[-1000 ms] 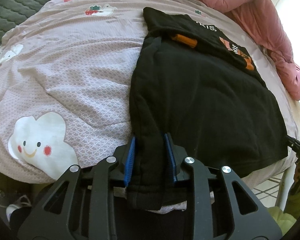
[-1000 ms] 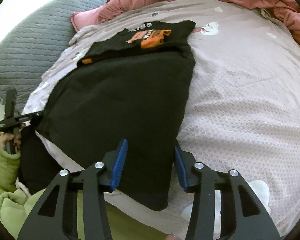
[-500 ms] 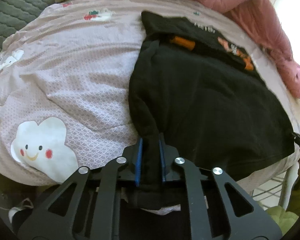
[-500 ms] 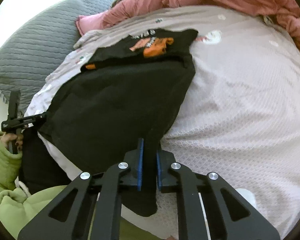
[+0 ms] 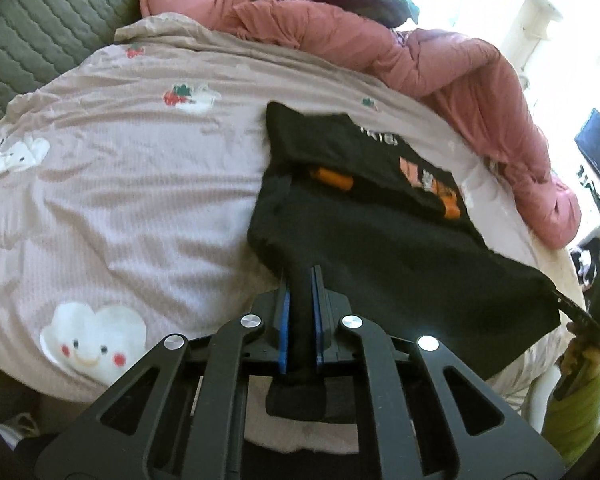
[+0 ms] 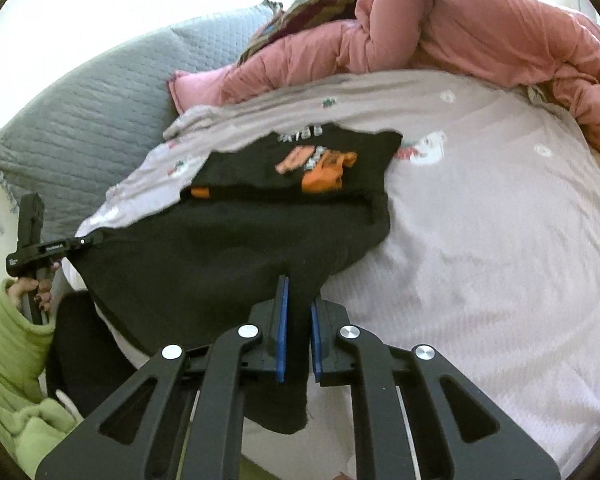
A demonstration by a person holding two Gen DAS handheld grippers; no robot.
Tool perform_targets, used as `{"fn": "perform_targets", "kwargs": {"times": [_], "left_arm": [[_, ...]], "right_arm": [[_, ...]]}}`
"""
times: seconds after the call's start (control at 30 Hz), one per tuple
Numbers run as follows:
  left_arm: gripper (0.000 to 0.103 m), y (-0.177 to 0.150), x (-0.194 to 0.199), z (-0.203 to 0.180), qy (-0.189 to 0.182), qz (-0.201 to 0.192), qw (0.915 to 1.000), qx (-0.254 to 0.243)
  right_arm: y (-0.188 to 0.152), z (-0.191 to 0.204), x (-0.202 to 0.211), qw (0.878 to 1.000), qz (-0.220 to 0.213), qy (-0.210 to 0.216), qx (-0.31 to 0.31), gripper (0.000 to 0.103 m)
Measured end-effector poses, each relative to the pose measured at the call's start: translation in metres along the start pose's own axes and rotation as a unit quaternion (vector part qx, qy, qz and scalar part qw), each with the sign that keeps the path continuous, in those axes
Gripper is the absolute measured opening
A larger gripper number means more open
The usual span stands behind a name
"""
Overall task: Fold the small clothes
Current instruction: 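Lift the hem with both grippers and fold it over toward the collar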
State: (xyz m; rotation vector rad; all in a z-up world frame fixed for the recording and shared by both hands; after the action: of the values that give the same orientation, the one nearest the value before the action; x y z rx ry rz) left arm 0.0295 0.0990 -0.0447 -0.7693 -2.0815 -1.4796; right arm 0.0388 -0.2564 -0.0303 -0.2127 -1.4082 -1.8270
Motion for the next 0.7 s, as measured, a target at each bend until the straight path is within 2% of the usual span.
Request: {"fn": "perform_targets", "kwargs": {"times": [0.23,0.7], "left_arm": [[0.003,0.03,-0.022,0.0,-0.004,-0.008,0.9998,0.015],[0.003,0.119,-0.069,0.013,-0.03,-0.048,0.9955,0.075]], "right_arm": [[0.045,-0.012,-0.009,0.999,-0.048,-0.006,-0.02,0.008],[0.114,-0.04,-0.061,0.995,-0.083,-0.035,-0.03,0.008]]}}
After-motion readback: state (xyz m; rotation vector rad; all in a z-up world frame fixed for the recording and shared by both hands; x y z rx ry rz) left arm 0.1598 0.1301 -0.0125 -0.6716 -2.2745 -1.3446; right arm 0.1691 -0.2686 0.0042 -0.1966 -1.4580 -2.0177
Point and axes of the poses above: each gripper's, at about its wrist camera, not at the fingertips, and x roughly against the way its jaws point, z to its left, y to its top, the point moved 9 cm from there along -x, roughly the way its jaws point, and after that the axes turned 6 degrees about -z, right-handed, at the moved point
